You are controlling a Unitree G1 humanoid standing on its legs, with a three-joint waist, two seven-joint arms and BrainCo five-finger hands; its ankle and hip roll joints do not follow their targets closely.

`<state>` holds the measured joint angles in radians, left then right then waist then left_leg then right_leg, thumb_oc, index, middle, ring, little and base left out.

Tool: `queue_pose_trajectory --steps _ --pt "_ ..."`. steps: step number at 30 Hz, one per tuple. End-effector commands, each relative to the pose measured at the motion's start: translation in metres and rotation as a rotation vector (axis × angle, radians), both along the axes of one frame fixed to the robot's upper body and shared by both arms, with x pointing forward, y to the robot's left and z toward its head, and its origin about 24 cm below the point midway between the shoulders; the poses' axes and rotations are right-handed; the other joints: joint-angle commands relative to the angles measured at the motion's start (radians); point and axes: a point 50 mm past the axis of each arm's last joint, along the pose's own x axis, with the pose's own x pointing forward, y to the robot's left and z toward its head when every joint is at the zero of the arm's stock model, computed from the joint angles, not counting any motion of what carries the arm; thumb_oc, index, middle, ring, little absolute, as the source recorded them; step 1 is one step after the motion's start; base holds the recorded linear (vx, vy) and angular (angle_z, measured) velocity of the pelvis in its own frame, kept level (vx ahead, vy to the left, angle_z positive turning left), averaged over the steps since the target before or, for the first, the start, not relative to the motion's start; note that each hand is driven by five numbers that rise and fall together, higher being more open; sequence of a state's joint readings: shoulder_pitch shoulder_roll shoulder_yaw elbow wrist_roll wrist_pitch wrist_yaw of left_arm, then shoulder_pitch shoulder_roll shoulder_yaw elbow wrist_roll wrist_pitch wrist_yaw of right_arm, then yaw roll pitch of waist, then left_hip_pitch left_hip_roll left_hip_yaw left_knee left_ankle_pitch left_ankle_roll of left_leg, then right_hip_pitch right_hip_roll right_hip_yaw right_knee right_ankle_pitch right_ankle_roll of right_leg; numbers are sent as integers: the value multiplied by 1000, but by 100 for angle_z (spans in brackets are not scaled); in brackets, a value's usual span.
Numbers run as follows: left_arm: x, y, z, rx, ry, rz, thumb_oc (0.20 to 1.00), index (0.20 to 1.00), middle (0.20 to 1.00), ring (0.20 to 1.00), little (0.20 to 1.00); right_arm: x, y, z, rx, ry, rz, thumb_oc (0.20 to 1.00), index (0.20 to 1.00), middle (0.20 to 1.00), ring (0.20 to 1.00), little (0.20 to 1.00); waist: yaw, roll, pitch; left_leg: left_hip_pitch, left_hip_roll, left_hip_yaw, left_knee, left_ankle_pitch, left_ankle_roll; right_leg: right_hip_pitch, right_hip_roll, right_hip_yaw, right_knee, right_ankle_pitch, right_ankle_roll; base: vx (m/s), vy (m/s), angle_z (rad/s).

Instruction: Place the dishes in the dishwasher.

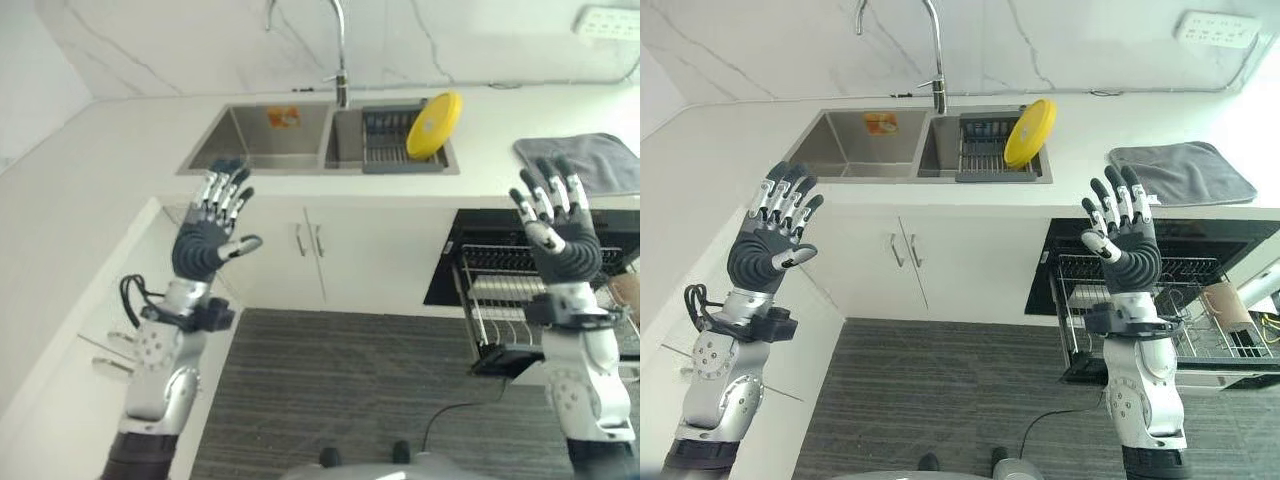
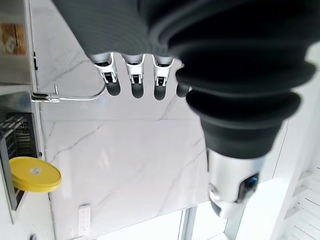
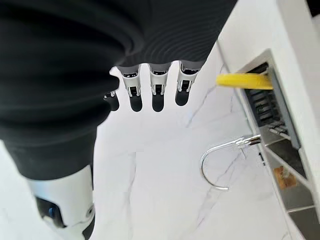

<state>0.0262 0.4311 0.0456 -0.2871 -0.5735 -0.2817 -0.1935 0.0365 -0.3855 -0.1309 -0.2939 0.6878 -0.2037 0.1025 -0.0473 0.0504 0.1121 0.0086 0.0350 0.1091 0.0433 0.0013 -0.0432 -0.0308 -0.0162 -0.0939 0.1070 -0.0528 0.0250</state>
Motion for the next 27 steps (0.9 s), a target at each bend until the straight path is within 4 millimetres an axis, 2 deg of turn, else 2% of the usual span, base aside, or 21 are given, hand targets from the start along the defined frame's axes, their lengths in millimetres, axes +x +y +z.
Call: queue_pose_trajectory --steps 1,3,5,7,8,11,12,14,15,18,21,22,27 --pt "-1 2 21 -32 -109 -21 1000 1000 1000 1000 1000 -4 -5 35 -80 -171 -8 1000 1000 1000 1000 1000 -22 -72 17 -83 13 81 326 -1 -66 134 -8 -35 -177 55 11 -20 -29 16" --pt "-1 1 19 -26 -100 -28 1000 1000 1000 1000 1000 -5 -8 35 -93 -163 -11 1000 1000 1000 1000 1000 -36 -69 26 -99 49 91 327 23 -73 134 -1 -30 -172 56 10 58 79 4" --pt "-2 2 16 -1 -89 -23 1000 1000 1000 1000 1000 -6 -10 33 -103 -153 -6 1000 1000 1000 1000 1000 -51 -55 29 -56 95 117 114 40 -59 142 11 -6 -161 33 21 201 256 -8" --pt "-3 4 15 -18 -82 -20 1000 1000 1000 1000 1000 -8 -12 32 -106 -143 20 1000 1000 1000 1000 1000 -50 -45 28 -25 100 109 -45 77 -59 161 14 12 -170 20 28 255 265 7" --pt "-3 6 13 -30 -76 -16 1000 1000 1000 1000 1000 -8 -13 31 -113 -139 29 1000 1000 1000 1000 1000 -44 -39 29 -29 108 77 -126 110 -66 177 20 29 -176 10 30 288 249 1" --pt "-4 6 8 -54 -65 -22 1000 1000 1000 1000 1000 -9 -21 34 -137 -134 37 1000 1000 1000 1000 1000 -23 -32 39 -124 129 -10 -131 190 -90 238 37 76 -164 -44 19 406 336 -11" --pt "-5 5 8 -53 -69 -24 1000 1000 1000 1000 1000 -8 -22 36 -124 -141 57 1000 1000 1000 1000 1000 -18 -33 41 -124 130 -7 -131 191 -88 246 31 78 -157 -54 20 409 376 -25" --pt "-5 5 7 -36 -54 -24 1000 1000 1000 1000 1000 -9 -19 39 -115 -155 91 1000 1000 1000 1000 1000 -13 -39 39 -107 138 30 -126 157 -79 254 -9 50 -135 -67 37 410 425 -74" --pt "-2 4 7 -38 -40 -29 1000 1000 1000 1000 1000 -10 -18 39 -111 -160 99 1000 1000 1000 1000 1000 -11 -48 33 -97 123 47 -117 136 -63 266 -41 40 -109 -80 60 364 411 -116" --pt "8 -2 17 -40 -67 -67 1000 1000 1000 1000 1000 -9 -14 42 -102 -185 99 1000 1000 1000 1000 1000 9 -69 16 -83 80 31 -115 107 -31 272 -87 23 -68 -91 94 329 323 -60" --pt "11 -6 23 -25 -87 -61 1000 1000 1000 1000 1000 -9 -10 44 -70 -198 86 1000 1000 1000 1000 1000 23 -85 4 -67 45 10 -121 89 -10 243 -120 7 -18 -64 120 280 231 6" --pt "12 -5 23 -19 -79 -59 1000 1000 1000 1000 1000 -10 -10 43 -57 -188 75 1000 1000 1000 1000 1000 29 -90 -5 -56 28 9 -122 82 7 220 -133 2 11 -32 135 344 299 21" --pt "11 -7 13 23 -12 -40 1000 1000 1000 1000 1000 -11 -8 37 -35 -166 67 1000 1000 1000 1000 1000 37 -95 -11 -26 -5 13 -129 57 38 187 -138 -2 84 18 139 260 224 4"
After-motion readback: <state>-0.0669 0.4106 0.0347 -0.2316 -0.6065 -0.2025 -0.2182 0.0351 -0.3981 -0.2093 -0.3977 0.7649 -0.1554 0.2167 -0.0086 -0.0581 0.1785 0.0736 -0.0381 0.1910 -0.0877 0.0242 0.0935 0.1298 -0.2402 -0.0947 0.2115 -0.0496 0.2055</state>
